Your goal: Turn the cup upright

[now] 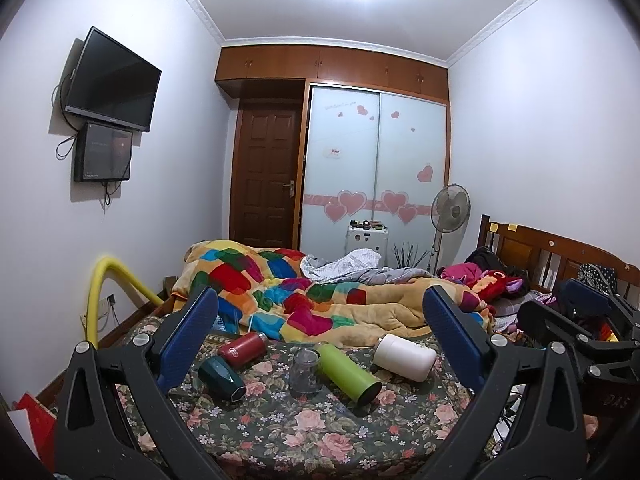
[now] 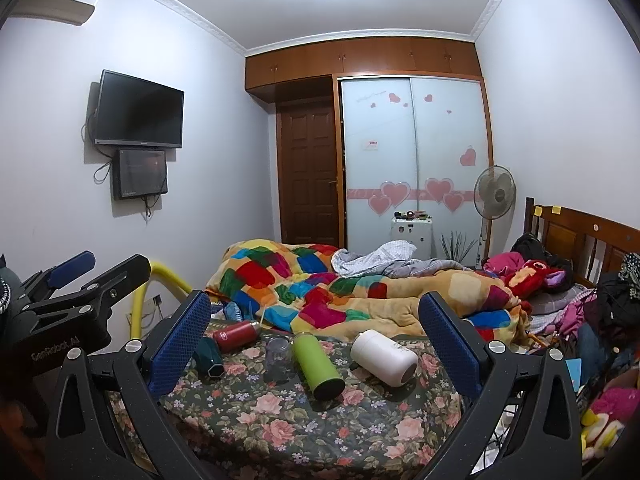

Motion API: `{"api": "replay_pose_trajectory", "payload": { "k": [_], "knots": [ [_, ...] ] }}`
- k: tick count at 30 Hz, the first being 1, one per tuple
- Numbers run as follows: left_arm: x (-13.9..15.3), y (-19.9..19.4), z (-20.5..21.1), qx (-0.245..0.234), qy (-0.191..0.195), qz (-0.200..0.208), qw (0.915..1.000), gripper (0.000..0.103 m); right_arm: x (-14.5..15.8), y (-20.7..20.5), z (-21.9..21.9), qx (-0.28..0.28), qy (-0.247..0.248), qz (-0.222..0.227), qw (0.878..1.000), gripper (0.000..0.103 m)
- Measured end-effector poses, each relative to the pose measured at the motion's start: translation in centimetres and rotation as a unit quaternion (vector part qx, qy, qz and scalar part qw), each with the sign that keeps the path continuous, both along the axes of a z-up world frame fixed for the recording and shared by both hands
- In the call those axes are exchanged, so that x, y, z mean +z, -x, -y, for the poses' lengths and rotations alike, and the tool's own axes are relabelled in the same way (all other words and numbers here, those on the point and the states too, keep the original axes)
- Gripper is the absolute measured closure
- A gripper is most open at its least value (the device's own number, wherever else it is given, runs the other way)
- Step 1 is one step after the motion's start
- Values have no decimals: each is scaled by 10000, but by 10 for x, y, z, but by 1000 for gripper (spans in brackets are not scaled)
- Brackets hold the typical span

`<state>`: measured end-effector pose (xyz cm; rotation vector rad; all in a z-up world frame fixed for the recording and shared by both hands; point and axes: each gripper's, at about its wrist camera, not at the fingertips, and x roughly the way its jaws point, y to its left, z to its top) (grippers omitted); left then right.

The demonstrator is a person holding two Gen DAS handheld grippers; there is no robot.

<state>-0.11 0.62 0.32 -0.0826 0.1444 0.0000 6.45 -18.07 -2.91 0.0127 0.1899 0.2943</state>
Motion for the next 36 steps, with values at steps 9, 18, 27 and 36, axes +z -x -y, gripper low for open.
{"api": "replay_pose_trajectory", "payload": {
  "k": [9, 18, 27, 36],
  "knots": [
    [-2, -3, -1, 60, -3, -49, 10000, 0, -1, 0, -3, 28, 22, -31, 10000, 0],
    [-4, -2, -1, 56, -4, -40, 10000, 0, -1, -1, -3, 23, 27, -37, 10000, 0],
    [-7, -4, -1, 66, 8, -36, 10000, 0, -1, 0, -3, 28, 35, -34, 10000, 0],
    [-7, -4, -2, 61, 9, -35, 10000, 0, -1, 0, -3, 34, 39, -43, 10000, 0]
  ]
}}
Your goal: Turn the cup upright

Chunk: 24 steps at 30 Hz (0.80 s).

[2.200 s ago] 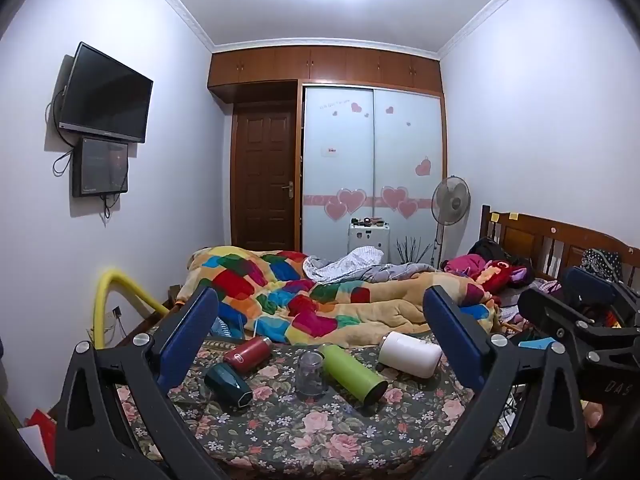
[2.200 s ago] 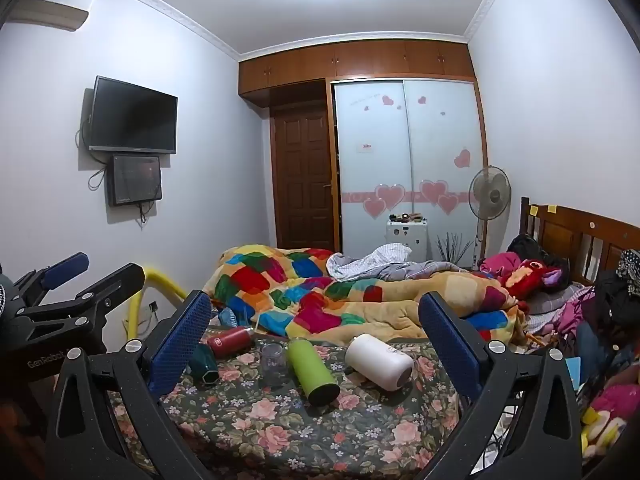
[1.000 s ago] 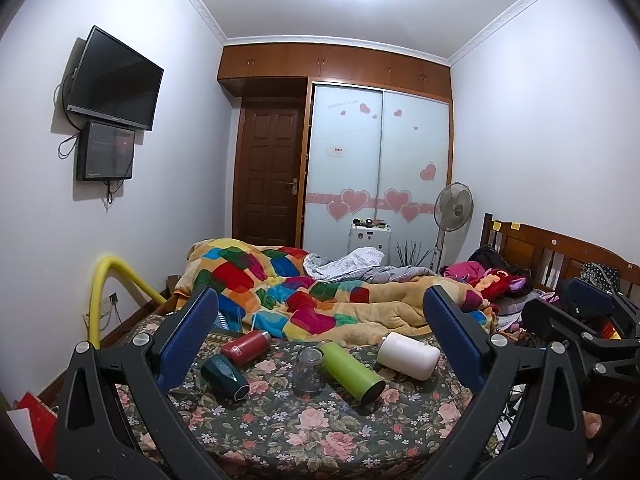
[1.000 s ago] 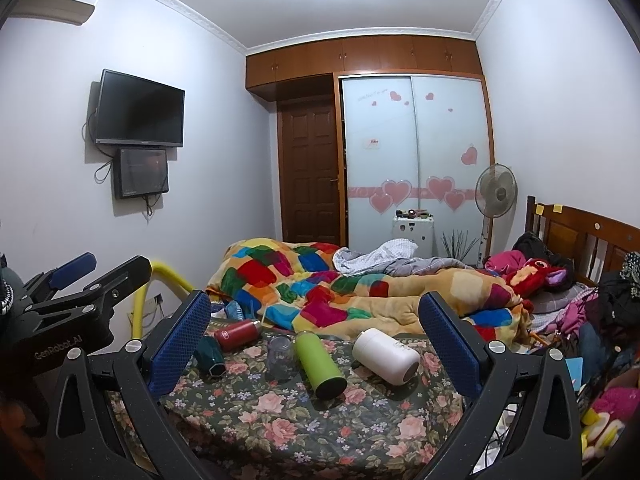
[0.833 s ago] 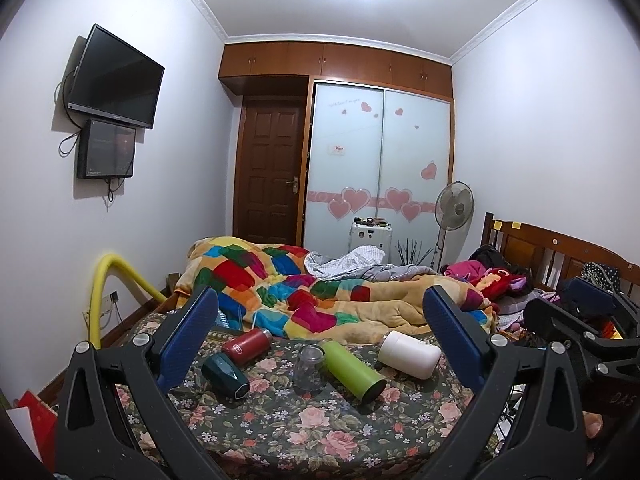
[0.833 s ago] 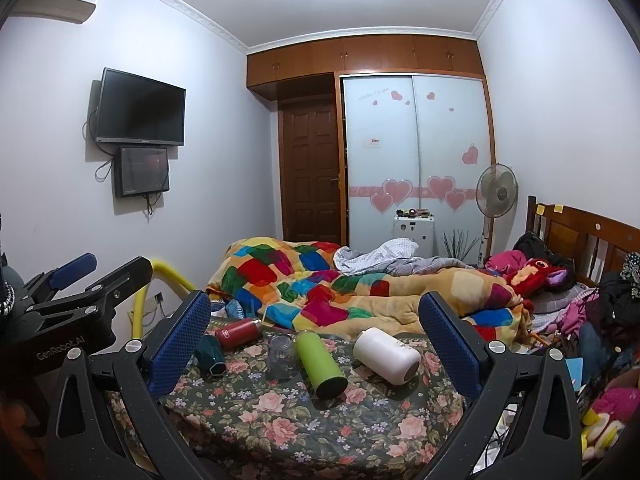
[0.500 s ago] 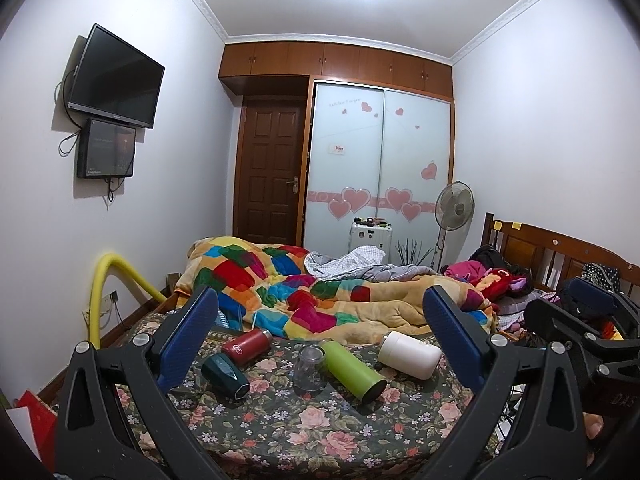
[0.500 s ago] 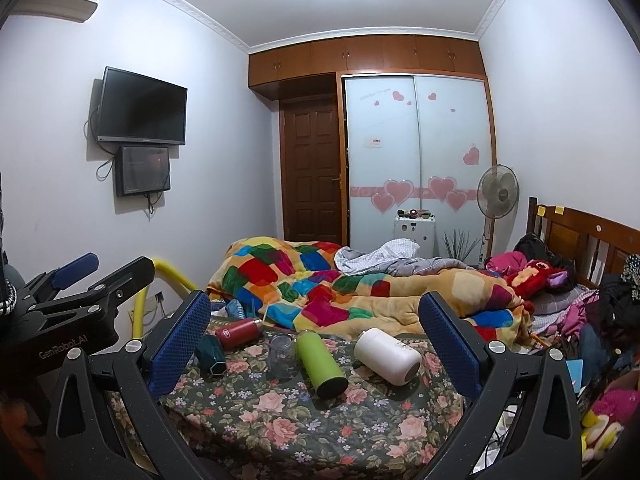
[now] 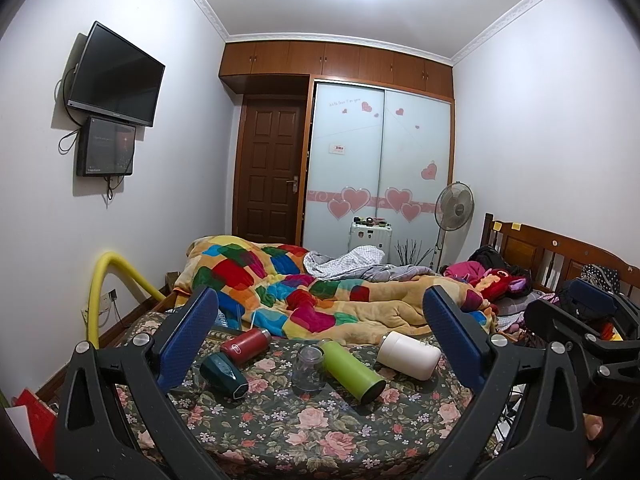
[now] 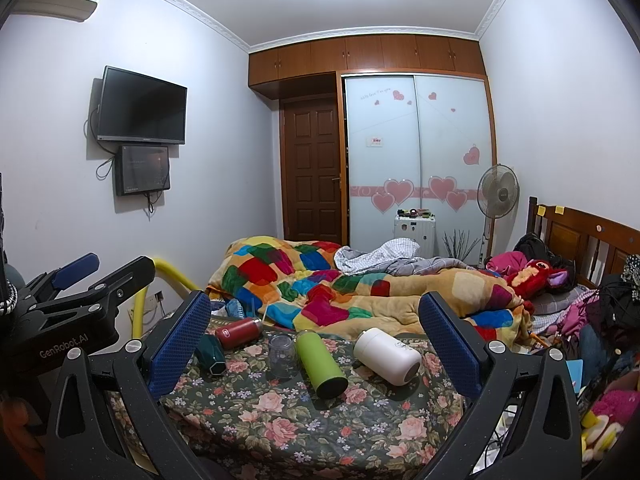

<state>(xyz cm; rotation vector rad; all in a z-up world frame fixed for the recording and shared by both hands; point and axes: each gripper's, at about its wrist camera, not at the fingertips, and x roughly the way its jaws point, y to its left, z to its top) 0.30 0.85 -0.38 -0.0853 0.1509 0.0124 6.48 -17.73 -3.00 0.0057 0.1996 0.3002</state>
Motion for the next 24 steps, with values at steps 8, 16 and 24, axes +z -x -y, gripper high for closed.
{"api": "replay_pose_trajectory", "payload": {
  "k": [8, 16, 24],
  "knots": [
    [-3, -3, 0, 17, 19, -19, 10000, 0, 0, 0, 0, -2, 7, -1, 10000, 0],
    [-10, -11, -6, 9, 85, -104, 9999, 0, -9, -6, -2, -15, 12, -85, 10000, 0],
    [-25, -33, -16, 43, 181, -343, 9992, 0, -21, -27, -4, -43, 113, -344, 9993, 0]
  ]
}}
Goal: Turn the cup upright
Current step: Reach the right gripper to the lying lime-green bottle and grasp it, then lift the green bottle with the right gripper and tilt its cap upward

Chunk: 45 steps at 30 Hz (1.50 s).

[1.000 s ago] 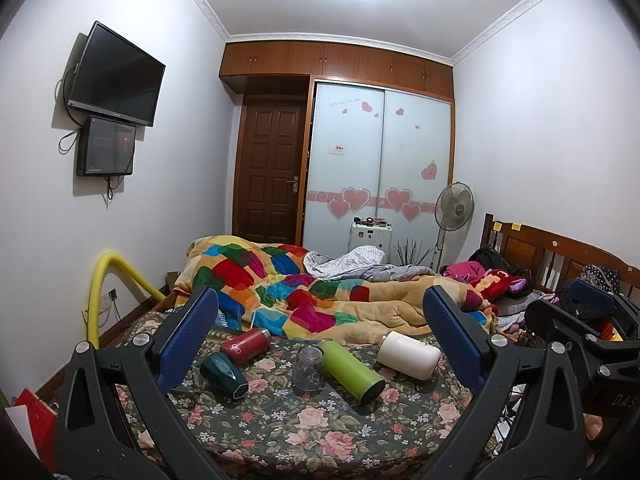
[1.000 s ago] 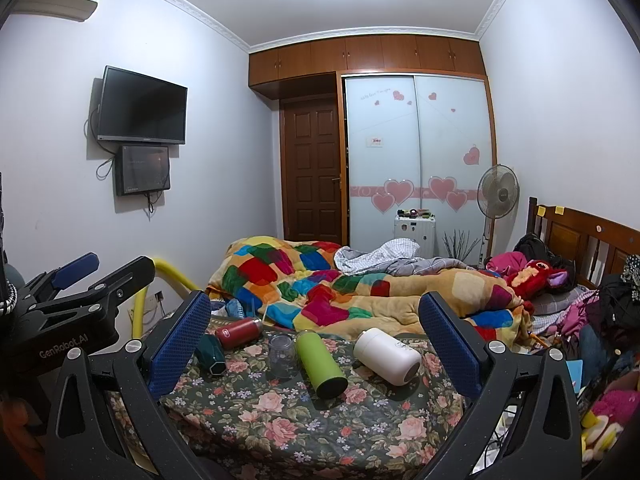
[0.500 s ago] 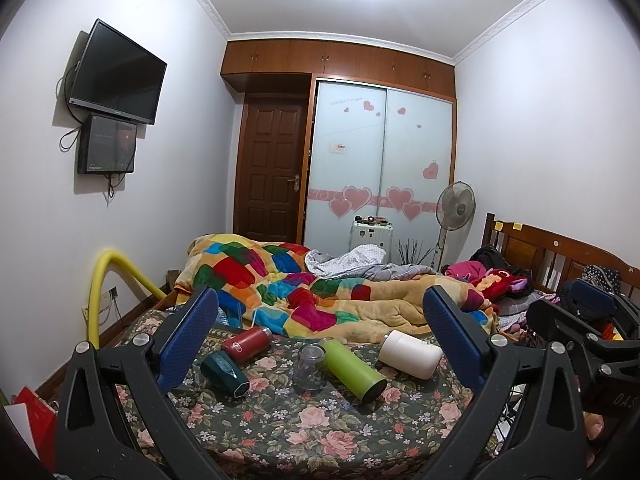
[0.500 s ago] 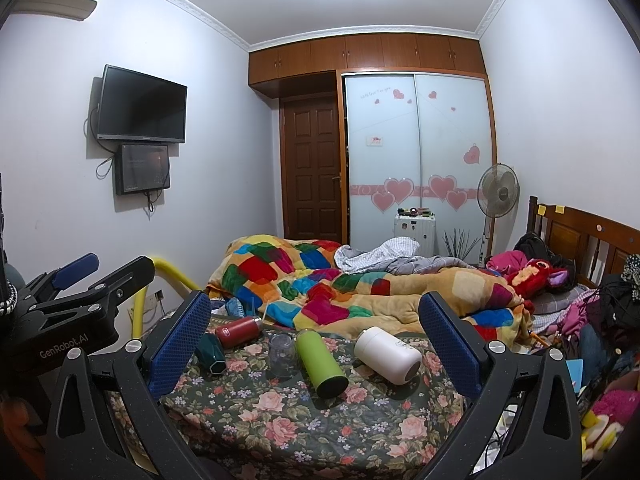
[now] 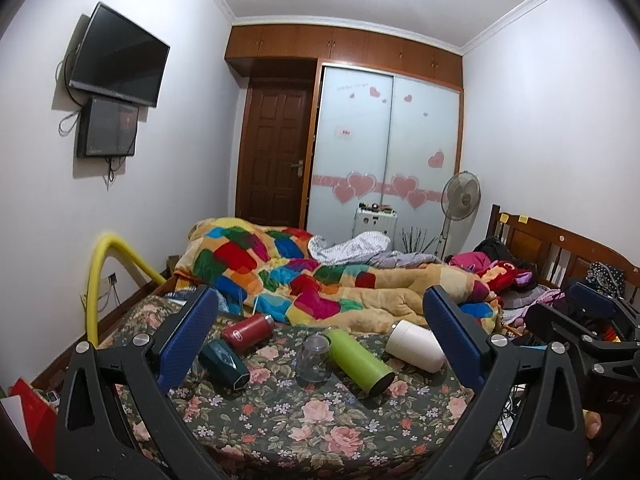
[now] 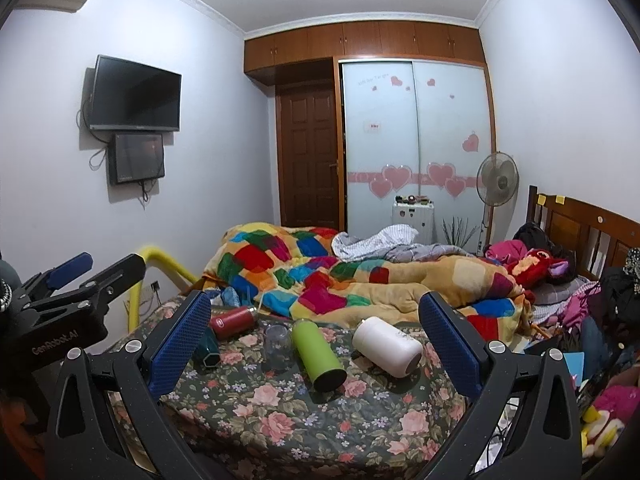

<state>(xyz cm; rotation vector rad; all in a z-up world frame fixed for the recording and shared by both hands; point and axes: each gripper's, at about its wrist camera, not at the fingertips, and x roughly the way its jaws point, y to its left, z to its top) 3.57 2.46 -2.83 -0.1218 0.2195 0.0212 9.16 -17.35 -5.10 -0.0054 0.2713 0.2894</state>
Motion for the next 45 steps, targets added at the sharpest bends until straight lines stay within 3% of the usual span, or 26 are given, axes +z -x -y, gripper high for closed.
{"api": "replay_pose_trajectory", "payload": {
  "k": [5, 14, 21, 27, 33, 41, 45],
  "knots": [
    [-23, -30, -14, 78, 231, -376, 9990, 0, -17, -25, -3, -32, 112, -354, 9993, 0],
    [-80, -88, -45, 344, 538, -1274, 9898, 0, -71, -103, -12, -4, 493, -1458, 9881, 0],
    [-126, -118, -58, 590, 583, -1915, 9780, 0, -128, -179, -34, 356, 1028, -2594, 9596, 0],
    [-151, -132, -59, 693, 454, -2272, 9703, 0, -162, -226, -54, 661, 1379, -3147, 9368, 0],
    [-160, -141, -57, 693, 369, -2388, 9679, 0, -184, -267, -69, 993, 1650, -3671, 9100, 4],
    [-168, -149, -57, 649, 463, -2486, 9653, 0, -212, -291, -90, 1314, 2185, -4164, 8727, 35],
    [-169, -149, -57, 651, 483, -2490, 9651, 0, -223, -295, -97, 1326, 2405, -4266, 8617, 36]
  ]
}}
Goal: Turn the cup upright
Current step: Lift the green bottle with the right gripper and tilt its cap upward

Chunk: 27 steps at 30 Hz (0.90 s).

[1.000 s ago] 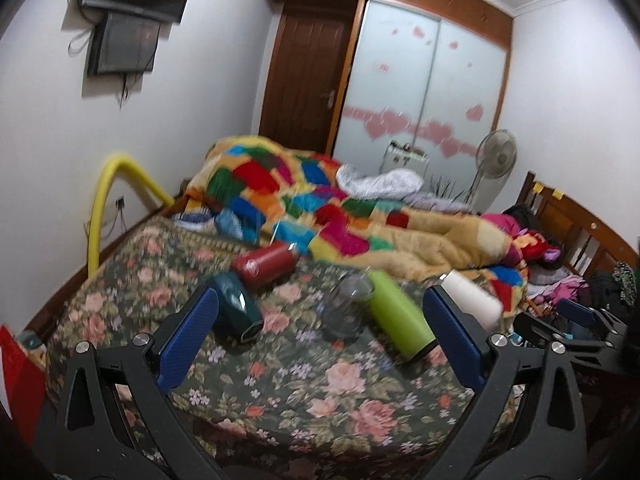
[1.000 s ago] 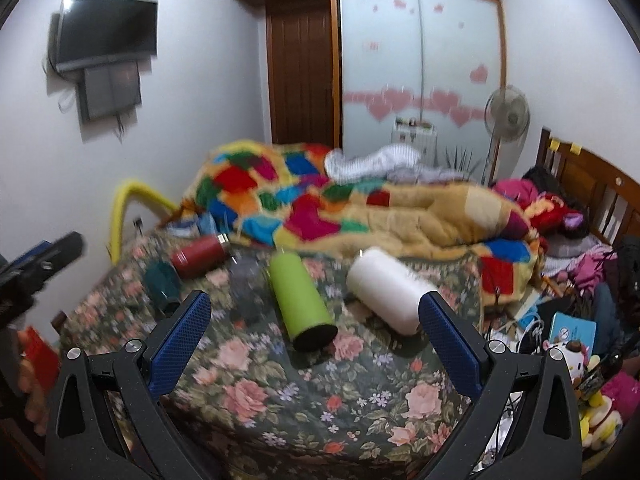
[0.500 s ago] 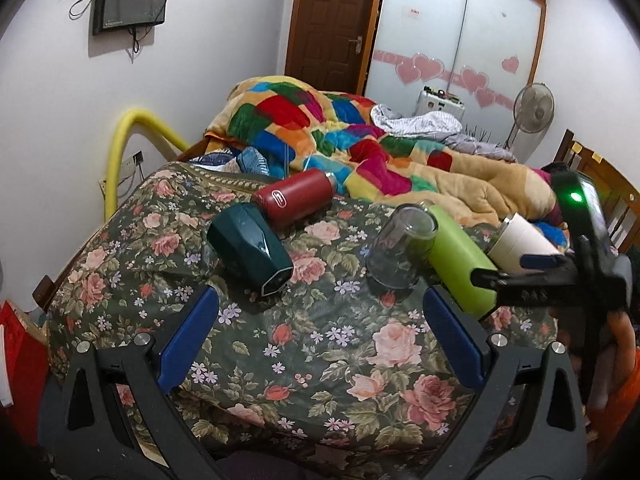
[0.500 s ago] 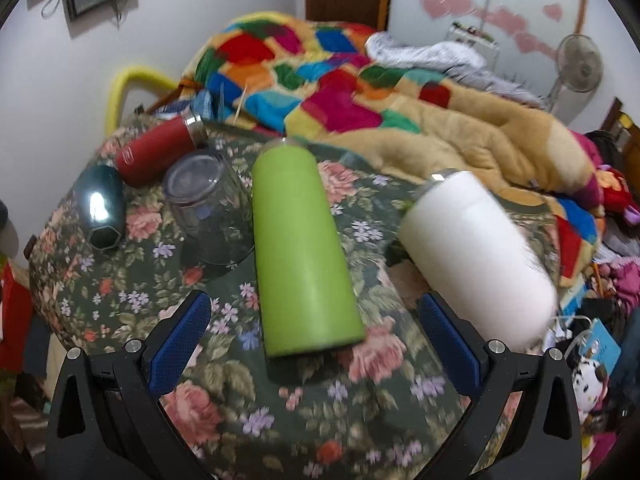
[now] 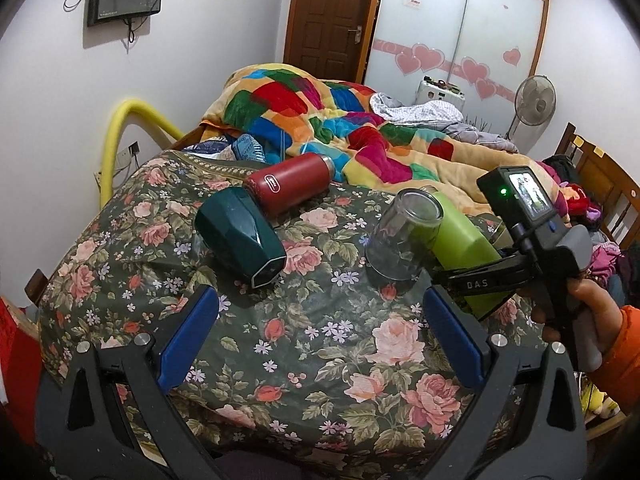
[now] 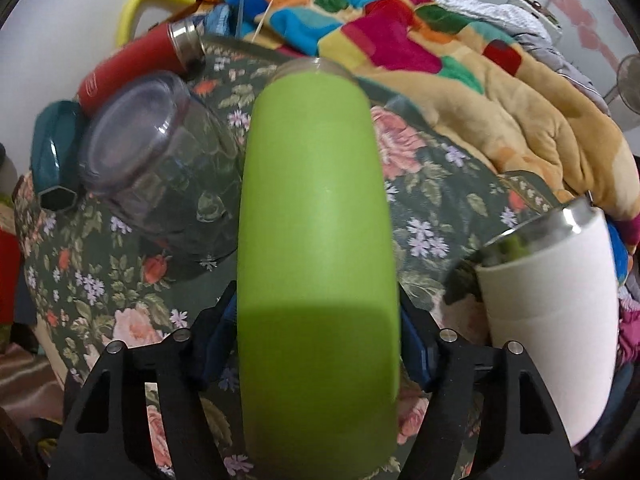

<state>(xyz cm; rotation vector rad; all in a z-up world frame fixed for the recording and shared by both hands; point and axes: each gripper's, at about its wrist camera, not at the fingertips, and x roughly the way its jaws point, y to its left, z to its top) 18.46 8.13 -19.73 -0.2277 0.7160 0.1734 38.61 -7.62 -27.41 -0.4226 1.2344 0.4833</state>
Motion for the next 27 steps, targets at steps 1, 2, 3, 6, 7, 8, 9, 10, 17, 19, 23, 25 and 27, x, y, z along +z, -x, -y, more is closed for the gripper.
{"api": "replay_pose_trajectory", "payload": {
  "k": [1, 2, 3, 6, 7, 8, 9, 10, 17, 19, 23, 25, 27],
  "knots": [
    [0, 0, -1, 4, 4, -3, 10000, 0, 1, 1, -1, 22, 5, 57, 10000, 36],
    [0, 0, -1, 6, 8, -9, 10000, 0, 1, 0, -2, 50, 15, 75, 10000, 38],
    [0, 0, 0, -1, 6, -8, 10000, 0, 2, 0, -2, 67, 38, 110, 9999, 41],
    [0, 1, 0, -1, 11, -9, 10000, 0, 3, 1, -1, 68, 3, 119, 9999, 41],
    [0, 1, 0, -1, 8, -2, 10000, 0, 3, 1, 0, 54, -13, 107, 9999, 41],
    [1, 1, 0, 0, -5, 11, 10000, 0, 3, 1, 1, 30, -36, 88, 10000, 41],
    [1, 3, 1, 2, -19, 25, 10000, 0, 2, 1, 3, -1, -77, 64, 9999, 41],
    [1, 4, 2, 5, -33, 34, 10000, 0, 2, 2, 4, -21, -118, 39, 9999, 41],
    [13, 15, 8, -20, -99, 147, 9998, 0, 15, 15, 22, -215, -412, -12, 9989, 41],
    [18, 19, 11, -21, -117, 192, 9997, 0, 24, 20, 26, -211, -439, 105, 9988, 41],
    [27, 26, 15, -32, -139, 274, 9995, 0, 49, 31, 36, -227, -638, 306, 9972, 41],
    [32, 31, 17, -41, -165, 321, 9993, 0, 61, 38, 40, -223, -704, 433, 9963, 41],
    [37, 36, 19, -53, -196, 376, 9991, 0, 74, 45, 43, -222, -828, 540, 9949, 41]
  ]
}}
